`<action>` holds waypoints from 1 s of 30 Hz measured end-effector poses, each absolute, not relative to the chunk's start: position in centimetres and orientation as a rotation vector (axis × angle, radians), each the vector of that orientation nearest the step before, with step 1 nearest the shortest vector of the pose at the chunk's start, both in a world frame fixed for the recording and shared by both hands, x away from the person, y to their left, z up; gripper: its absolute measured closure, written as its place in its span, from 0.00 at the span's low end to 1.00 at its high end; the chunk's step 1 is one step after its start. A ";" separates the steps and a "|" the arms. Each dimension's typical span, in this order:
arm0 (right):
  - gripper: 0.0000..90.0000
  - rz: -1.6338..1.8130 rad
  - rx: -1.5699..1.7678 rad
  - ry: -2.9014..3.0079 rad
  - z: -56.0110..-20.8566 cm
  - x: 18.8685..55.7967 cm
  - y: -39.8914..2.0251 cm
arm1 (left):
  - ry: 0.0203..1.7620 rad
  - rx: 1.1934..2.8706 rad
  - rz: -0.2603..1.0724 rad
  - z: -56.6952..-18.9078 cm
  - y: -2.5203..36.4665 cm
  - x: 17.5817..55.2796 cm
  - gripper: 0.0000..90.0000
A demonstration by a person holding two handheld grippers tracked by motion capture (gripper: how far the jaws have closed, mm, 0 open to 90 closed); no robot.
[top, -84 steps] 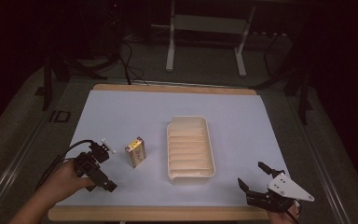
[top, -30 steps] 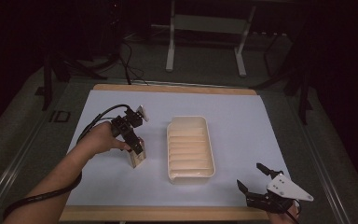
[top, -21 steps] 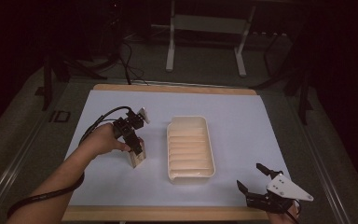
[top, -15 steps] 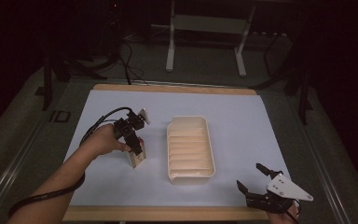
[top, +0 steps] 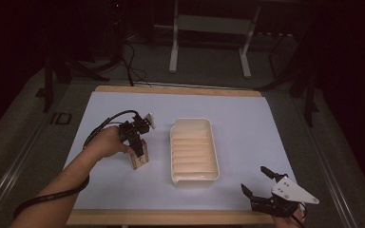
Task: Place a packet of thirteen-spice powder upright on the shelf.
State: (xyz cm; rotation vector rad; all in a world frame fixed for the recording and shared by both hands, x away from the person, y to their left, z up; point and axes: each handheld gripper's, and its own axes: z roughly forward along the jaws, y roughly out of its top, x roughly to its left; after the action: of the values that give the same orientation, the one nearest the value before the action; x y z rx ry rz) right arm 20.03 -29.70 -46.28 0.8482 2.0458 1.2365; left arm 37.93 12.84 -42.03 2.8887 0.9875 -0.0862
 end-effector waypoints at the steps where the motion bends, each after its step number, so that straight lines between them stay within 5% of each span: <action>1: 0.16 1.237 0.849 2.046 -46.3 20.0 -29.7 | 0.981 2.892 -0.081 -42.0 12.9 38.0 0.73; 30: 0.16 1.241 0.850 2.052 -46.3 20.1 -29.7 | 0.447 2.934 -0.025 -37.9 13.2 37.9 0.75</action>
State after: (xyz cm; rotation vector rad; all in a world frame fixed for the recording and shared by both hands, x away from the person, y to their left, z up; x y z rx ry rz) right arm 20.12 -29.72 -46.31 0.8499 2.0522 1.2411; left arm 37.89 13.21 -37.88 2.9336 0.4470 -0.0247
